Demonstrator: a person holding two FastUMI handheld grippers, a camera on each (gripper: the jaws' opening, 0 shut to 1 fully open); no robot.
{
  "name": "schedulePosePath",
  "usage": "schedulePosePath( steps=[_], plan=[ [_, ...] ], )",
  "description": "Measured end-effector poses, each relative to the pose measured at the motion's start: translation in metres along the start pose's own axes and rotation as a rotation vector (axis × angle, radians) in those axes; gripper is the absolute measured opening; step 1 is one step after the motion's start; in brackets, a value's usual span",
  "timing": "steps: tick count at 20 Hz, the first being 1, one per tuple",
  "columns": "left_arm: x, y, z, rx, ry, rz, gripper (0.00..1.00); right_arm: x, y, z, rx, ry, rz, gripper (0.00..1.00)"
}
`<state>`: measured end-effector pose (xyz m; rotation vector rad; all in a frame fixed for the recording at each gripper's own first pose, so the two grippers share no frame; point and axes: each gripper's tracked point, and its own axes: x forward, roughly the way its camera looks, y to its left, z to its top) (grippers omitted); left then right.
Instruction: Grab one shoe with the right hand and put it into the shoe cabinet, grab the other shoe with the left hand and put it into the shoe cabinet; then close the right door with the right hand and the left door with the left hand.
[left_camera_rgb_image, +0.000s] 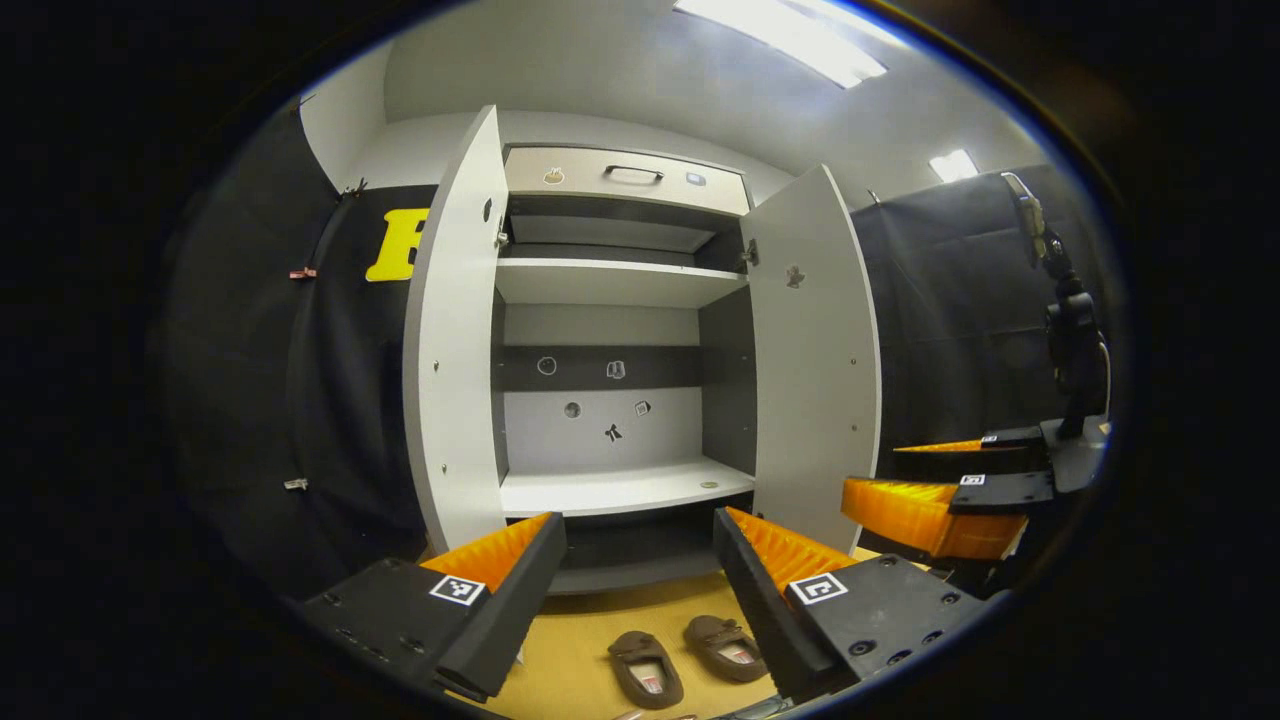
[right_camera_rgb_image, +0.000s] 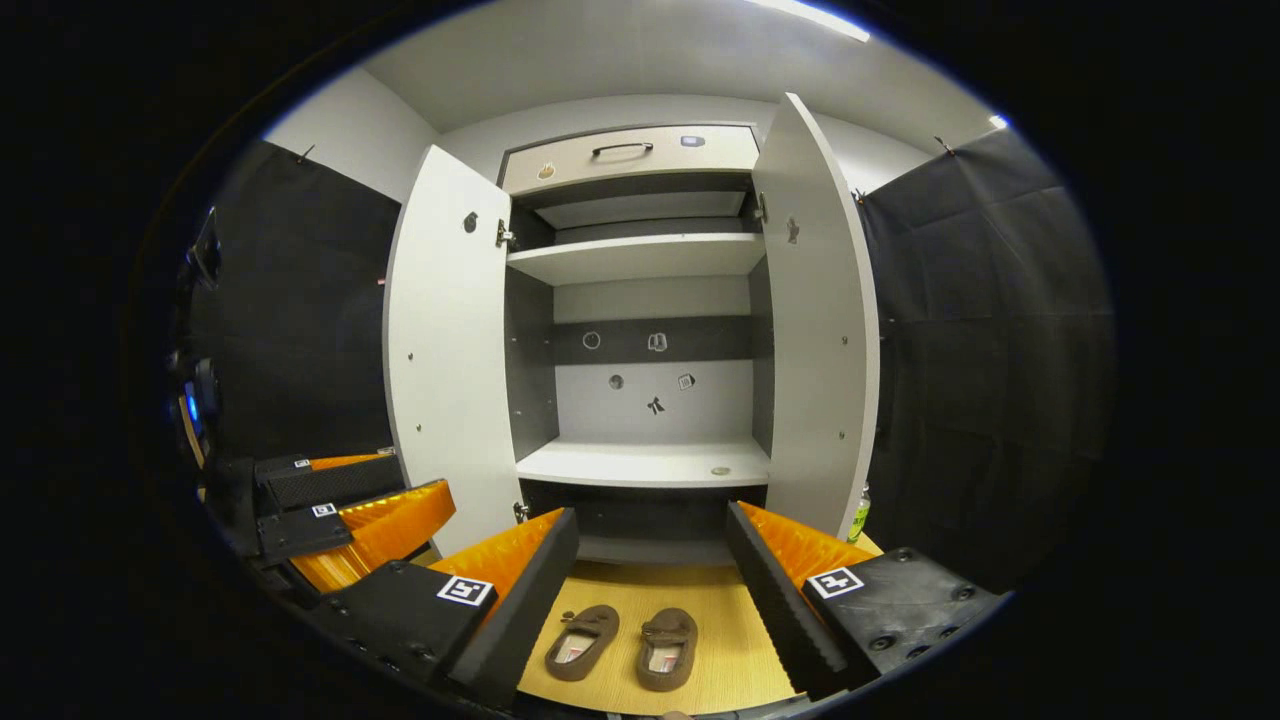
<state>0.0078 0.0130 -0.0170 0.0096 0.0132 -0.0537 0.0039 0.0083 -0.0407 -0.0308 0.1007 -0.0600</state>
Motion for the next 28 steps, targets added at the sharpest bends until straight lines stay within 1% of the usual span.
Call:
schedulePosePath(
  steps=[4, 9, 13, 17, 19, 21, 22, 23, 25, 28],
  plan=[
    [0.011, 0.012, -0.005, -0.010, 0.002, 0.024, 0.94, 0.008, 0.000, -0.036, -0.005, 0.084, -0.002, 0.98],
    [0.036, 0.023, -0.014, -0.021, -0.016, 0.058, 0.95, 0.035, -0.004, -0.099, 0.004, 0.201, -0.001, 0.98],
    [0.060, 0.019, -0.028, -0.034, -0.022, 0.062, 0.95, 0.052, 0.001, -0.162, 0.037, 0.318, 0.033, 0.98],
    [0.084, 0.013, -0.040, -0.042, -0.012, 0.056, 0.95, 0.063, 0.000, -0.232, 0.097, 0.437, 0.034, 0.98],
    [0.094, 0.012, -0.049, -0.042, 0.001, 0.058, 0.95, 0.072, -0.006, -0.264, 0.088, 0.472, 0.019, 0.98],
    [0.104, 0.009, -0.059, -0.085, 0.018, 0.045, 0.95, 0.080, -0.010, -0.291, 0.056, 0.504, 0.016, 0.95],
    [0.108, 0.007, -0.063, -0.104, 0.025, 0.043, 0.95, 0.084, -0.009, -0.306, 0.053, 0.523, 0.025, 0.89],
    [0.110, 0.007, -0.069, -0.115, 0.031, 0.046, 0.95, 0.087, -0.006, -0.318, 0.060, 0.540, 0.033, 0.89],
    [0.116, 0.009, -0.079, -0.108, 0.050, 0.052, 0.95, 0.097, -0.004, -0.342, 0.083, 0.580, 0.041, 0.87],
    [0.126, 0.013, -0.096, -0.100, 0.084, 0.054, 0.95, 0.113, -0.003, -0.374, 0.087, 0.622, 0.037, 0.81]
  ],
)
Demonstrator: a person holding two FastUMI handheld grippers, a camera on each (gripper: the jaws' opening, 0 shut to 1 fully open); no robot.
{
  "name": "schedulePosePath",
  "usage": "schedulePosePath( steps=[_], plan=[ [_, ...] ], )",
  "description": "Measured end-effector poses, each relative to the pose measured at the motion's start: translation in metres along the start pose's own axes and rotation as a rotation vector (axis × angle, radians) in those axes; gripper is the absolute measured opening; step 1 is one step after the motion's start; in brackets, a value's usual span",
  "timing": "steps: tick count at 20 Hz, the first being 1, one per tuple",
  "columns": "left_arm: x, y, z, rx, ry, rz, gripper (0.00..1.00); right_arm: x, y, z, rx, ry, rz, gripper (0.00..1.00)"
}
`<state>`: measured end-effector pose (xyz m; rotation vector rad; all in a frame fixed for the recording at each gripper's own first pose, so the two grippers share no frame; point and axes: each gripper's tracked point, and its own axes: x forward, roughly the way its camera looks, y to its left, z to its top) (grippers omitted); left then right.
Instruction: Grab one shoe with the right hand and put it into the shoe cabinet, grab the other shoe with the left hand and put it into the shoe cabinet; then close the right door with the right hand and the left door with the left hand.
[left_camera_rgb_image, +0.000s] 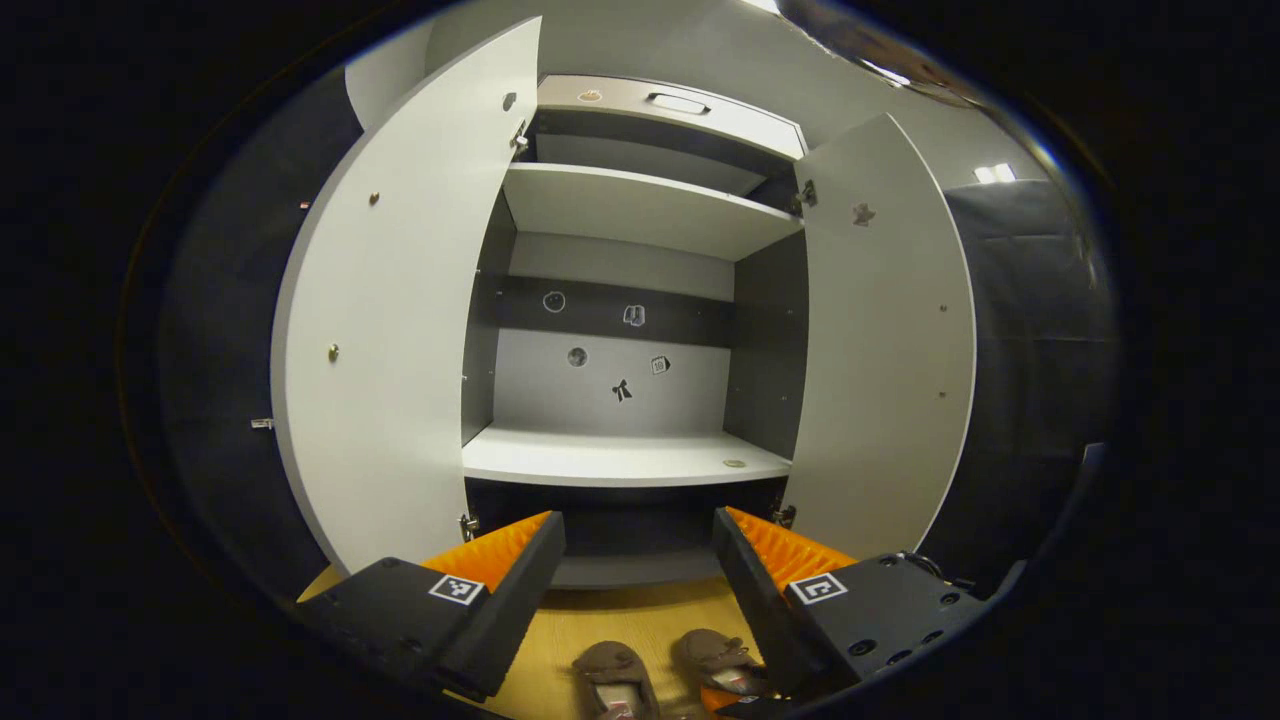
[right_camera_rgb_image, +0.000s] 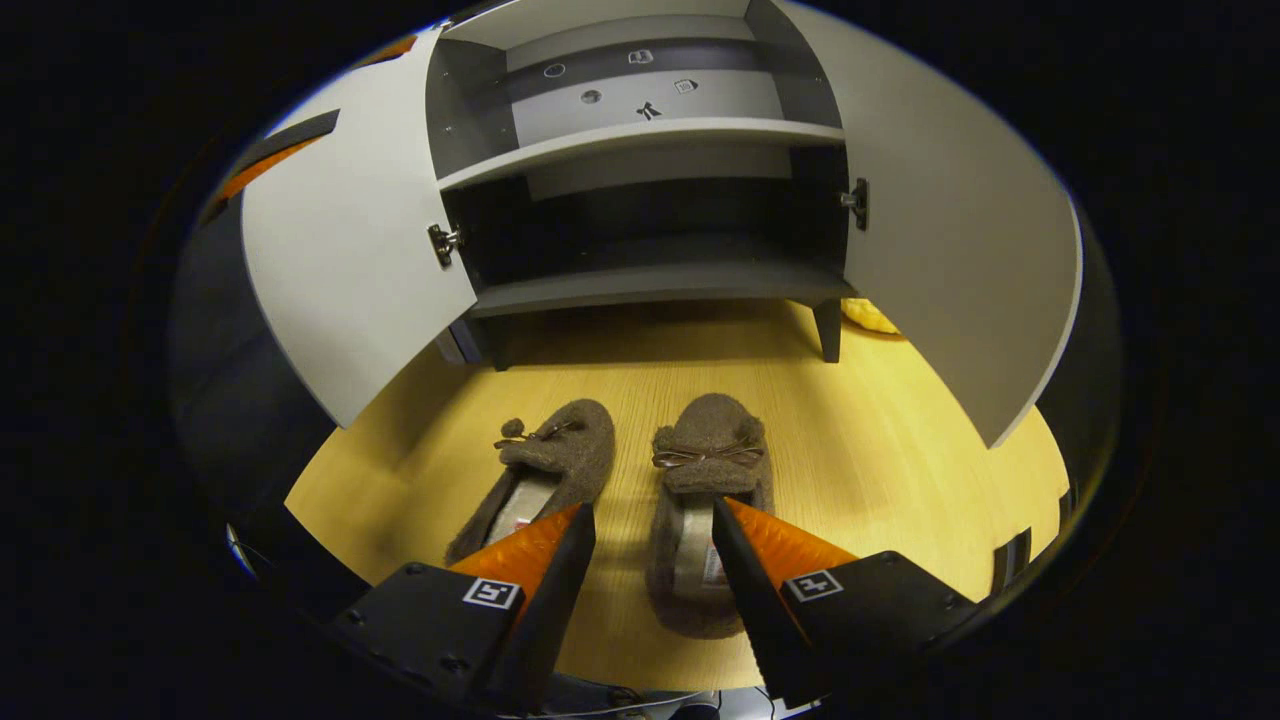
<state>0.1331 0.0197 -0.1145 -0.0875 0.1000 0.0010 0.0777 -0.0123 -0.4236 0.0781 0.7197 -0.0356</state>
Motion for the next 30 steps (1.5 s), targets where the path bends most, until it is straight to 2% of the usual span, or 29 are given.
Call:
schedulePosePath(
  steps=[5, 7, 11, 15, 17, 18, 19, 21, 22, 27, 30],
  plan=[
    [0.020, 0.011, -0.021, 0.017, 0.051, 0.010, 0.95, 0.042, -0.006, -0.022, -0.007, 0.065, 0.001, 0.79],
    [0.029, 0.018, -0.026, 0.010, 0.060, 0.019, 0.95, 0.057, -0.006, -0.021, -0.006, 0.062, 0.001, 0.61],
    [0.043, 0.028, -0.042, 0.000, 0.103, 0.036, 0.95, 0.086, -0.012, -0.016, -0.065, 0.055, -0.022, 0.63],
    [0.051, 0.040, -0.052, 0.011, 0.129, 0.055, 0.95, 0.102, -0.018, -0.011, -0.088, 0.059, -0.042, 0.57],
    [0.052, 0.044, -0.053, 0.005, 0.133, 0.070, 0.95, 0.107, -0.026, -0.009, -0.086, 0.063, -0.064, 0.45],
    [0.052, 0.046, -0.053, 0.005, 0.134, 0.076, 0.95, 0.108, -0.025, -0.008, -0.075, 0.058, -0.068, 0.31],
    [0.052, 0.046, -0.053, 0.007, 0.137, 0.083, 0.95, 0.107, -0.024, -0.007, -0.087, 0.057, -0.066, 0.25],
    [0.053, 0.047, -0.056, 0.010, 0.146, 0.092, 0.95, 0.107, -0.024, -0.006, -0.128, 0.042, -0.055, 0.25],
    [0.053, 0.046, -0.056, 0.009, 0.149, 0.094, 0.95, 0.107, -0.023, -0.009, -0.133, 0.056, -0.047, 0.07],
    [0.049, 0.038, -0.048, 0.021, 0.150, 0.114, 0.95, 0.091, -0.021, 0.006, -0.123, 0.068, 0.005, 0.07],
    [0.036, 0.036, -0.034, 0.033, 0.139, 0.130, 0.95, 0.049, -0.008, 0.052, -0.086, 0.006, 0.059, 0.07]
  ],
)
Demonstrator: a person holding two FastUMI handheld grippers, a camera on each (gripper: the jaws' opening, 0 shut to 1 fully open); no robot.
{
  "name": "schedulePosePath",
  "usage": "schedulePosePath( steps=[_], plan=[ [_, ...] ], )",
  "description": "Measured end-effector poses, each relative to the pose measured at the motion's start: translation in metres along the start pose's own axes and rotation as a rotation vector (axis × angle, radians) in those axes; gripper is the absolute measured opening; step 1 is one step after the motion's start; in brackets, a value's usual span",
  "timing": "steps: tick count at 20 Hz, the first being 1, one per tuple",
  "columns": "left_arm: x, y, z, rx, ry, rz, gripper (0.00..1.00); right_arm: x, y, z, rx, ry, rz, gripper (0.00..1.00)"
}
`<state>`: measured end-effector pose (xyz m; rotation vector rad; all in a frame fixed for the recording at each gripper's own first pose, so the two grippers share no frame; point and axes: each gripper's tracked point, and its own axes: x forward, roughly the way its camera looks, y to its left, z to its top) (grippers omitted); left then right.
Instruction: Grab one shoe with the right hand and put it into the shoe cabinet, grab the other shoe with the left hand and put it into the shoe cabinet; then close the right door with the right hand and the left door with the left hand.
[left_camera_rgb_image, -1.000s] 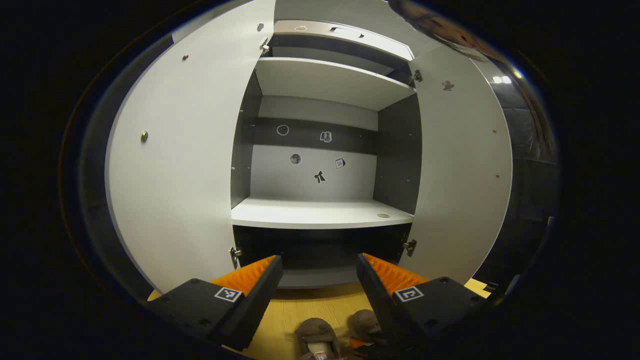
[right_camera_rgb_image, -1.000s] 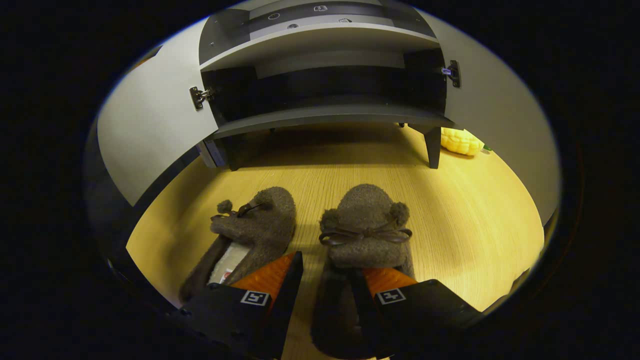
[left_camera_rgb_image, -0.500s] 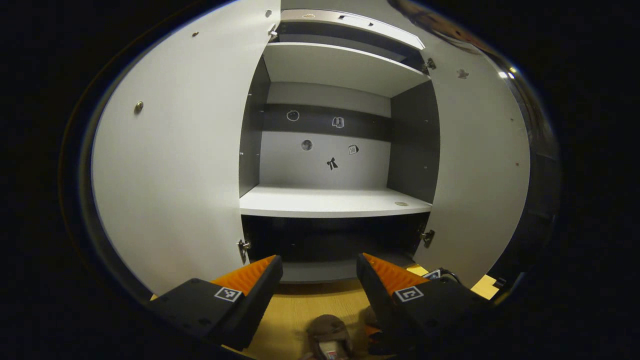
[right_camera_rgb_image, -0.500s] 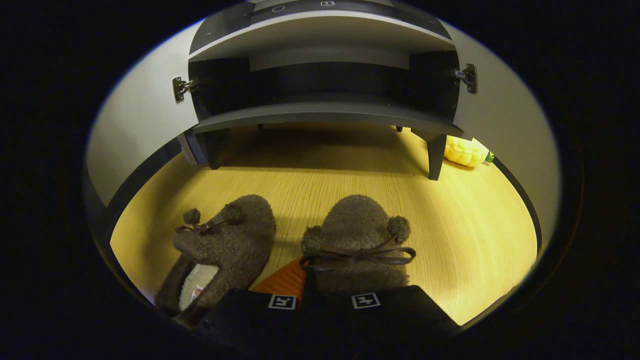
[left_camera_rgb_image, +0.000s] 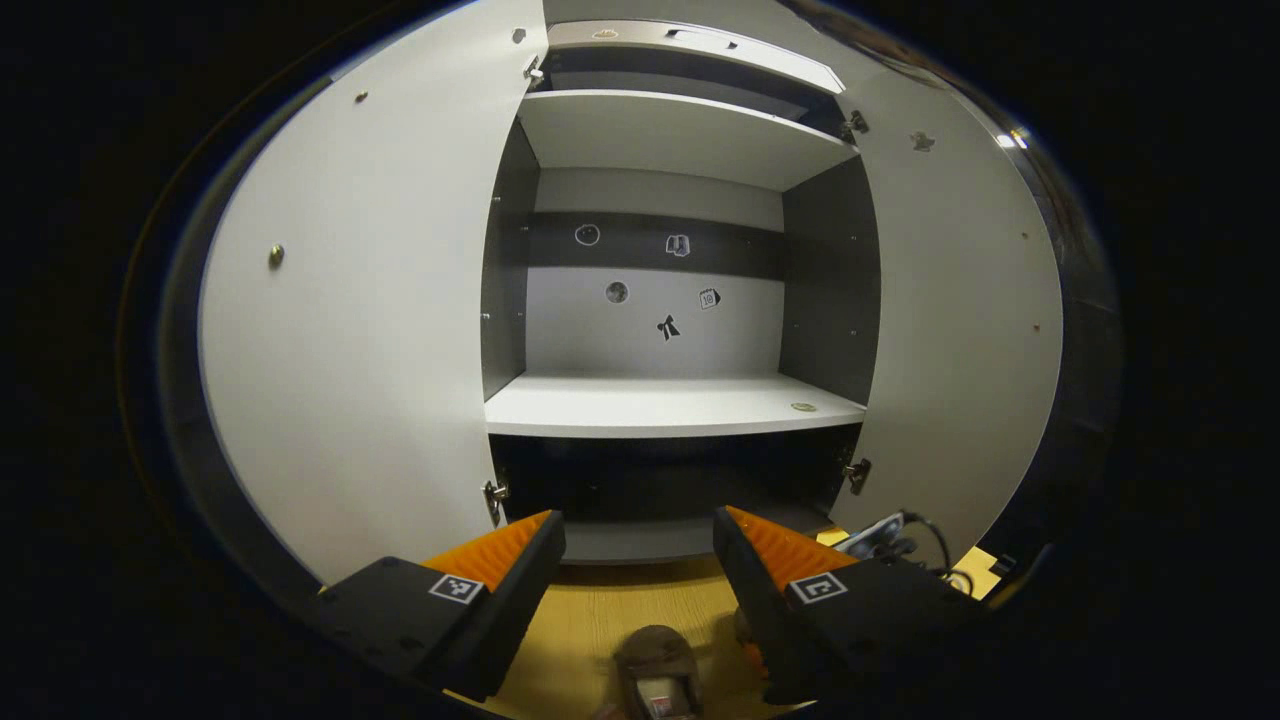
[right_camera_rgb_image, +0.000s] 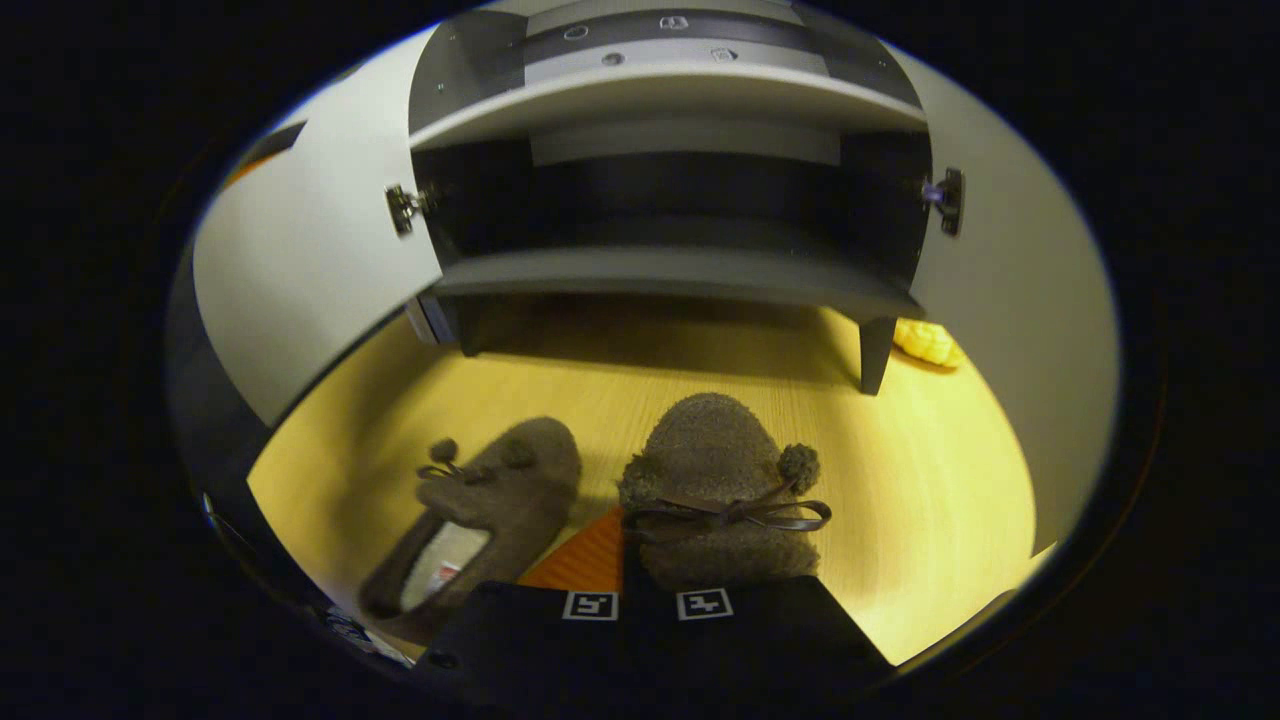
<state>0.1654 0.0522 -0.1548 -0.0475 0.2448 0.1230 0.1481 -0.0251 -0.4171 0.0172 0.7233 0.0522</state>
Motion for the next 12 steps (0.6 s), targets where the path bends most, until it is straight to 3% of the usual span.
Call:
schedulePosePath(
  steps=[7, 12],
  plan=[
    [-0.050, -0.001, 0.022, 0.017, -0.016, 0.061, 0.95, -0.086, 0.014, 0.166, 0.018, -0.295, 0.079, 0.07],
    [-0.075, -0.018, 0.031, 0.028, -0.035, 0.051, 0.95, -0.104, 0.010, 0.279, -0.043, -0.493, 0.049, 0.06]
  ],
)
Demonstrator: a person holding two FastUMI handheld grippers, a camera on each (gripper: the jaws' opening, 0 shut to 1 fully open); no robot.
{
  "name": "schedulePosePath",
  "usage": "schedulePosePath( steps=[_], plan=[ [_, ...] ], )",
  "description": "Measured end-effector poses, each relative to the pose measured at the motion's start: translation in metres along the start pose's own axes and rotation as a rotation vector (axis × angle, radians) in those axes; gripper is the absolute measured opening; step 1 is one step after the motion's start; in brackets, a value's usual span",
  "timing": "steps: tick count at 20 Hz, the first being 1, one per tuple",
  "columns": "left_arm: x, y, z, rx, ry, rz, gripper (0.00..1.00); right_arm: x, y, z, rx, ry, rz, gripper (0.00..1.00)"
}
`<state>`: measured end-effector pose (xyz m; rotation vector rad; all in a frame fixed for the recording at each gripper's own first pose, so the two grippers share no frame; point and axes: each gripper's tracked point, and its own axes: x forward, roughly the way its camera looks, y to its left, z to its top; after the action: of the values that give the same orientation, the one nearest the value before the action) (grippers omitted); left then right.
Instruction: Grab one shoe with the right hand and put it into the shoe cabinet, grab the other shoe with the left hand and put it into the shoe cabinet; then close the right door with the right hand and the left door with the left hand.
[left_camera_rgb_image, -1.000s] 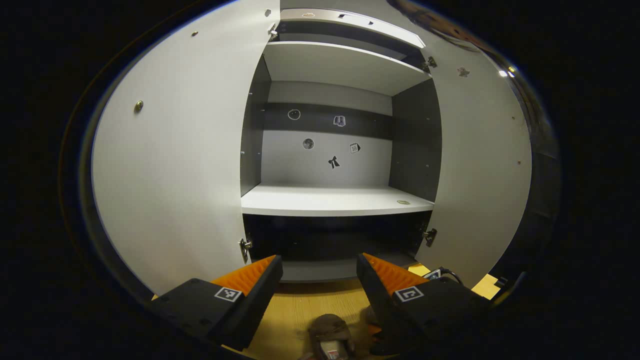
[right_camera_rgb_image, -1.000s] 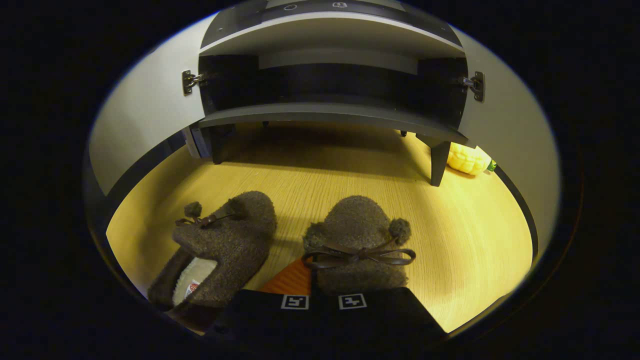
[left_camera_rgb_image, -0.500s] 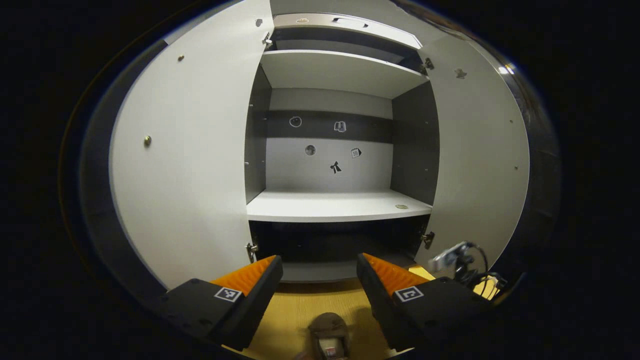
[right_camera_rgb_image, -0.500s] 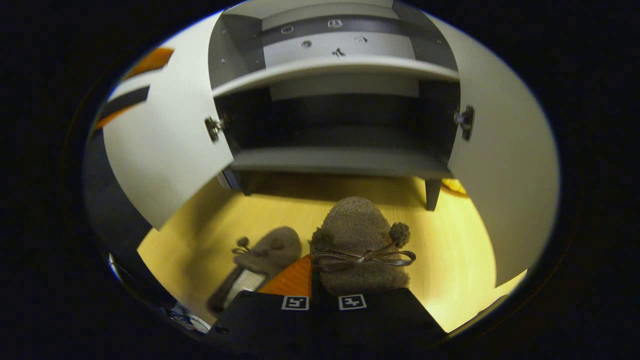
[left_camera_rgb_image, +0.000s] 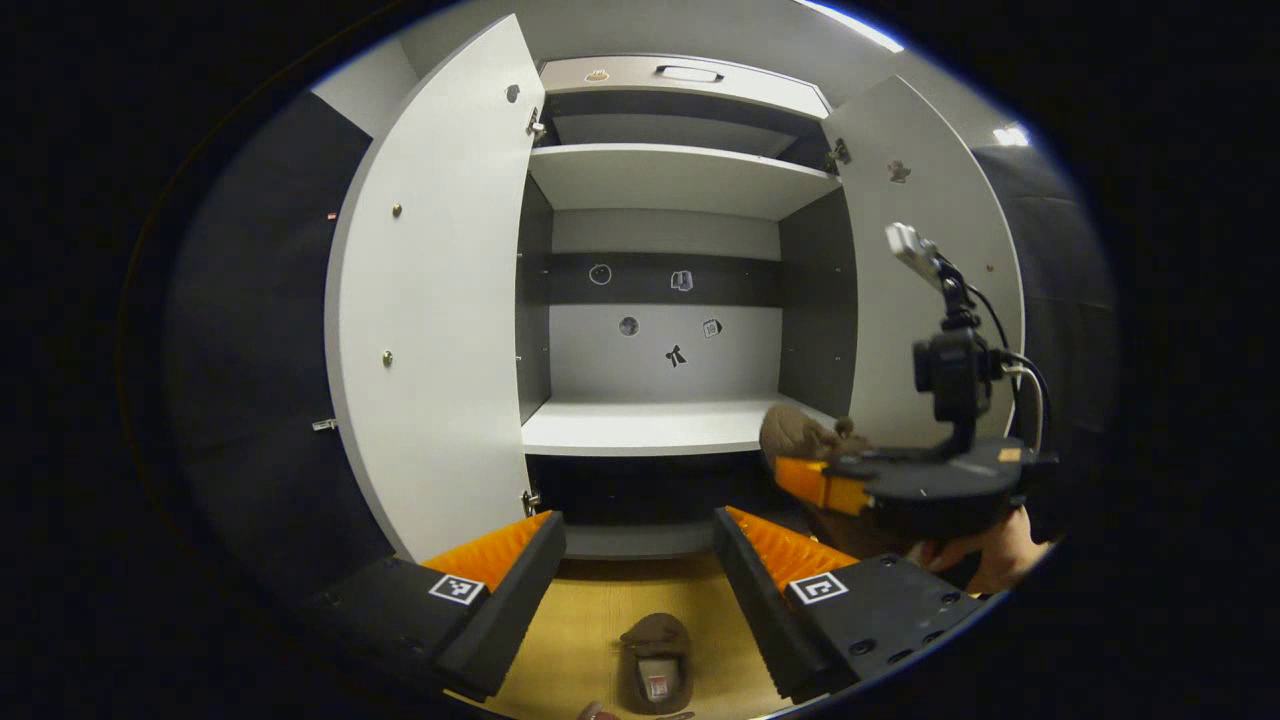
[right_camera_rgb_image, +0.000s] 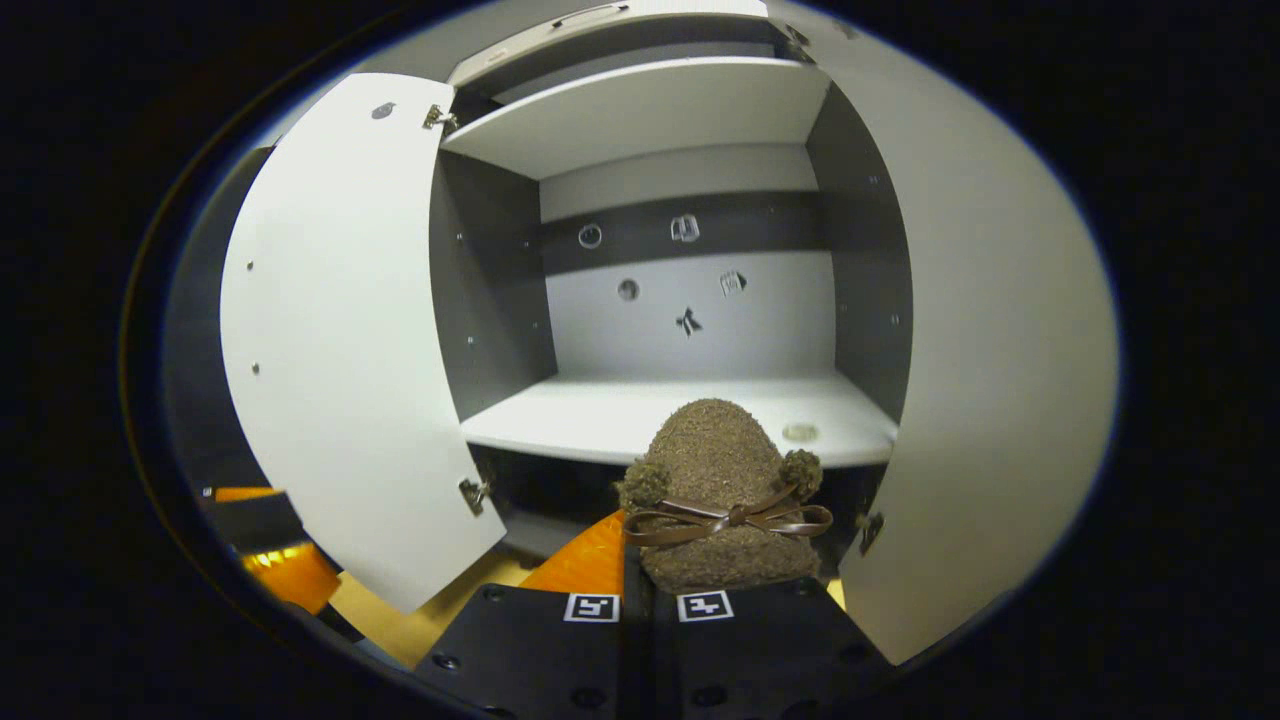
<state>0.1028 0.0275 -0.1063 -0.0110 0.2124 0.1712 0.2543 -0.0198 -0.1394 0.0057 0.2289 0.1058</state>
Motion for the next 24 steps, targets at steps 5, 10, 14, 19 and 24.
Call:
schedulePosePath(
  steps=[5, 10, 14, 19, 24],
  plan=[
    [-0.010, -0.006, 0.007, -0.011, -0.004, 0.021, 0.95, 0.060, -0.020, 0.073, -0.058, -0.121, -0.078, 0.06],
    [-0.012, 0.004, 0.007, -0.023, 0.001, 0.070, 0.95, 0.130, -0.055, 0.099, -0.079, -0.087, -0.173, 0.06],
    [-0.010, 0.020, 0.002, -0.047, 0.017, 0.127, 0.95, 0.186, -0.074, 0.115, -0.082, -0.055, -0.207, 0.06],
    [-0.004, 0.042, 0.002, -0.081, 0.020, 0.196, 0.95, 0.245, -0.098, 0.110, -0.081, 0.022, -0.264, 0.06],
    [-0.002, 0.057, -0.001, -0.080, 0.040, 0.235, 0.95, 0.279, -0.115, 0.068, -0.024, 0.178, -0.292, 0.06]
  ],
)
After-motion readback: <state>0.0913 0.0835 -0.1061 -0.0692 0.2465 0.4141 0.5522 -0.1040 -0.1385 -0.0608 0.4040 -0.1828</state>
